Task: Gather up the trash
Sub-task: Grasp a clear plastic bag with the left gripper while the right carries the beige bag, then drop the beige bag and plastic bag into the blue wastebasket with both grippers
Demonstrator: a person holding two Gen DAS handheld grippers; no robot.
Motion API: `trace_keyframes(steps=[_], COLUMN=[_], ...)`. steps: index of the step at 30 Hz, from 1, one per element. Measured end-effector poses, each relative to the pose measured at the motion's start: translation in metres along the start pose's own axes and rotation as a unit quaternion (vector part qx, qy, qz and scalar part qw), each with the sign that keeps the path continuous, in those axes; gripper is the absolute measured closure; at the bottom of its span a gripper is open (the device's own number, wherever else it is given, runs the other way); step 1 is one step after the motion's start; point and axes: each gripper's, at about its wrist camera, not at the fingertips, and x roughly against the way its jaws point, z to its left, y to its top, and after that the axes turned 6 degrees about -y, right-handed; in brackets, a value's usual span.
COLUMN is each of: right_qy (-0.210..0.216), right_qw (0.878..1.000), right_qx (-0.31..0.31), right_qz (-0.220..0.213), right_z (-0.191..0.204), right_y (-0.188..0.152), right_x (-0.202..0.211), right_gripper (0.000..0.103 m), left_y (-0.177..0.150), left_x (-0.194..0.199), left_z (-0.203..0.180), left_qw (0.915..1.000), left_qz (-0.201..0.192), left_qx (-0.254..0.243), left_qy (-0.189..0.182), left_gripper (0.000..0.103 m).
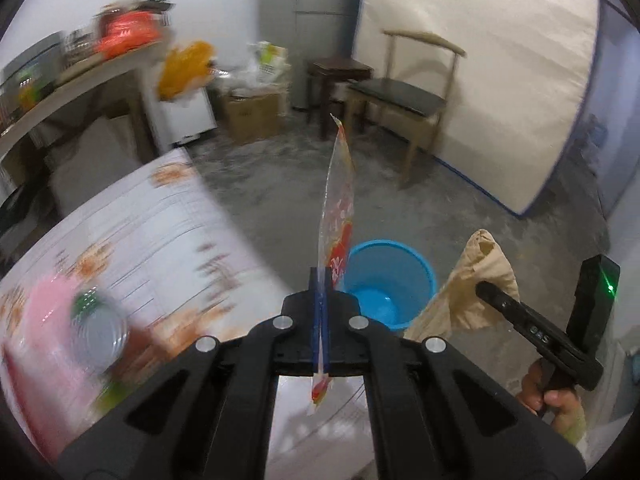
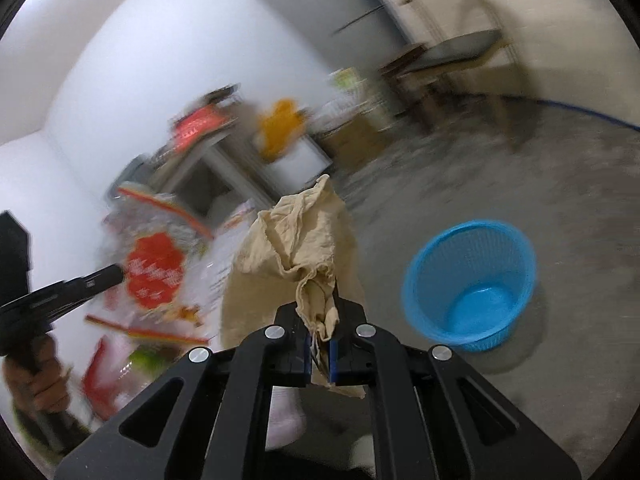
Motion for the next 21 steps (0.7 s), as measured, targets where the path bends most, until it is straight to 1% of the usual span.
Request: trace_keyframes(steps=[2,3,4,6,9,11,13,15,16,17,18,19,20,21], right_qy=[-0.025,-0.048,-0.062,-0.091,-0.108,-0.123,-0.137,-0.141,-0.142,-0.143,-0.142,-0.141,-0.141,-0.146], right_qw=[1.0,0.998,0.997,0.994,0.988,0.983,0.979,0.976,0.975,0.973,0.97,0.967,0.964,0.961], right_qx=[-0.016,-0.028,-0.035,-0.052,-0.078,-0.089,-0.093,-0.102,-0.108,-0.113,-0.12,-0.127,-0.13,-0.131], right_qz=[0.005,0.014,0.021,0.042,0.08,0.105,0.119,0.13,0.136,0.144,0.157,0.172,0.183,0.195], right_z=[-0.018,-0.03,-0.038,-0.057,-0.079,-0.093,-0.097,-0.106,-0.11,-0.113,-0.117,-0.121,-0.125,-0.129], right_y=[0.008,0.013,0.015,0.018,0.018,0.018,0.021,0.022,0.022,0.021,0.021,0.019,0.018,0.013], right_x=[-0.016,-0.03,-0.041,-0.069,-0.108,-0.136,-0.158,-0.175,-0.185,-0.193,-0.205,-0.215,-0.222,-0.228], right_gripper=[0.097,0.097,0.097,0.097,0.097,0.097,0.097,0.096,0.094,0.093,0.092,0.083,0.075,0.059], left_y=[0.013,0.017,0.023,0.028,0.031,0.03,0.026,0.02,0.019,0.017,0.014,0.013,0.014,0.017], left_x=[-0.044,-0.063,-0.091,-0.131,-0.198,-0.231,-0.26,-0.277,-0.288,-0.299,-0.303,-0.31,-0.315,-0.318], left_z=[-0.021,-0.029,-0.037,-0.048,-0.067,-0.075,-0.08,-0.085,-0.088,-0.091,-0.092,-0.092,-0.092,-0.089], left_qw=[0.9994,0.9988,0.9976,0.9948,0.9898,0.9879,0.9854,0.9841,0.9834,0.9822,0.9811,0.98,0.9802,0.9808], left_qz=[0.026,0.041,0.06,0.09,0.128,0.139,0.153,0.157,0.159,0.165,0.17,0.176,0.175,0.172], left_qx=[-0.02,-0.025,-0.029,-0.033,-0.055,-0.065,-0.073,-0.082,-0.086,-0.09,-0.092,-0.092,-0.089,-0.086], left_qy=[-0.004,-0.012,-0.019,-0.033,-0.03,-0.02,-0.015,-0.011,-0.008,-0.001,0.004,0.016,0.027,0.034], left_gripper=[0.103,0.103,0.103,0.103,0.103,0.103,0.103,0.102,0.1,0.094,0.077,0.057,0.052,0.05])
